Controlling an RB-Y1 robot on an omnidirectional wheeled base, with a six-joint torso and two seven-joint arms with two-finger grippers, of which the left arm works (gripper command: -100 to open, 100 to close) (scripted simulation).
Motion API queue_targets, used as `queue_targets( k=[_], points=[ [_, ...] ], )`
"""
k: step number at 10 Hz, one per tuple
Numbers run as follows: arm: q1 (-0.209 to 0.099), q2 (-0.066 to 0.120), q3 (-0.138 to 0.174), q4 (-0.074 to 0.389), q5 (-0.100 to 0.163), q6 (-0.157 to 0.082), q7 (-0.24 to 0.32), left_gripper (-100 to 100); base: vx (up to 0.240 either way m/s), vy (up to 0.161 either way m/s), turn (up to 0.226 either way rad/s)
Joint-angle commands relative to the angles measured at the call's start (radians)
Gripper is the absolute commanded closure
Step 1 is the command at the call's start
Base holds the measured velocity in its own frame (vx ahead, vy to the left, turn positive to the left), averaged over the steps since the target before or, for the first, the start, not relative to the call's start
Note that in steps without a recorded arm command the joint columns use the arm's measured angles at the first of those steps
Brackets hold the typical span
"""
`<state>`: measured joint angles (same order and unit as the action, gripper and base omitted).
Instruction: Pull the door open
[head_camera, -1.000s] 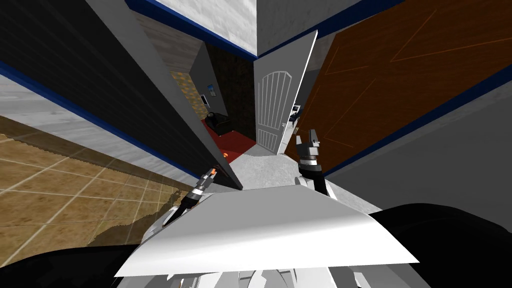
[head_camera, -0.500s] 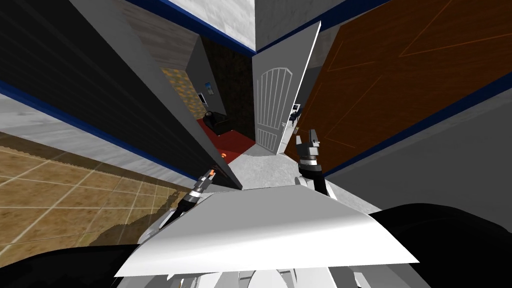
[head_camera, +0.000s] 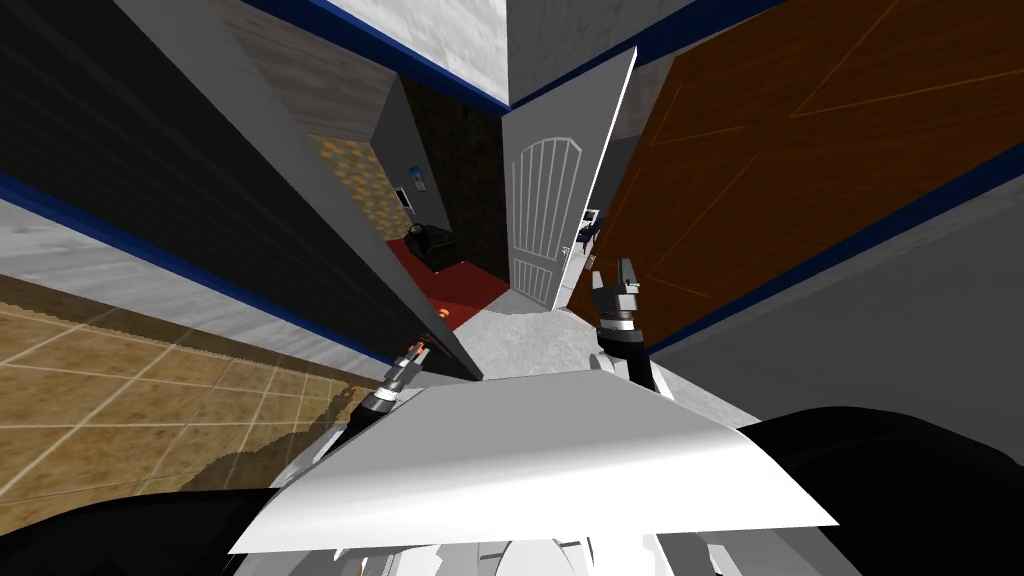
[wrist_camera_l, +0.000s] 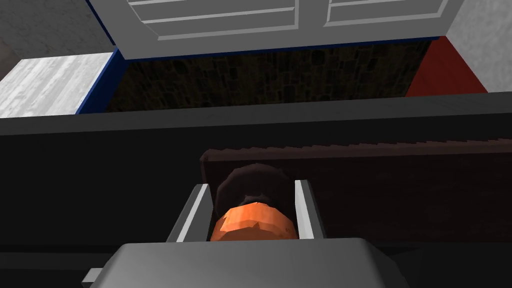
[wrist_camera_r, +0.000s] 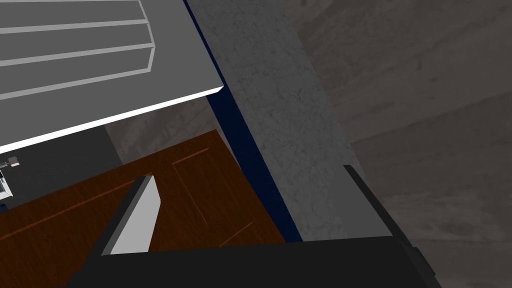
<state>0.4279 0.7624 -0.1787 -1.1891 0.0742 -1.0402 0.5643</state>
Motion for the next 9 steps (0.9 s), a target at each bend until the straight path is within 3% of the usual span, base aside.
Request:
queue_targets(
  k=[1,3,4,7,9],
  points=[
    [0.003,-0.004,-0.011,0.021,-0.008,-0.036,0.001,100,0.028,-0.039,-0.015],
    [0.009,-0.001,-0.012,0.040,-0.013,-0.072,0.003,100,0.033,-0.050,-0.018],
    [0.042,0.017,0.008,0.044,0.001,-0.080,0.015,-100,-0.051,-0.012,0.250],
    [0.099,0.051,0.041,0.075,0.023,-0.127,0.041,-100,-0.138,0.045,0.245],
    [0.071,0.041,0.037,0.081,0.022,-0.106,0.040,-100,0.012,-0.003,-0.022]
  ],
)
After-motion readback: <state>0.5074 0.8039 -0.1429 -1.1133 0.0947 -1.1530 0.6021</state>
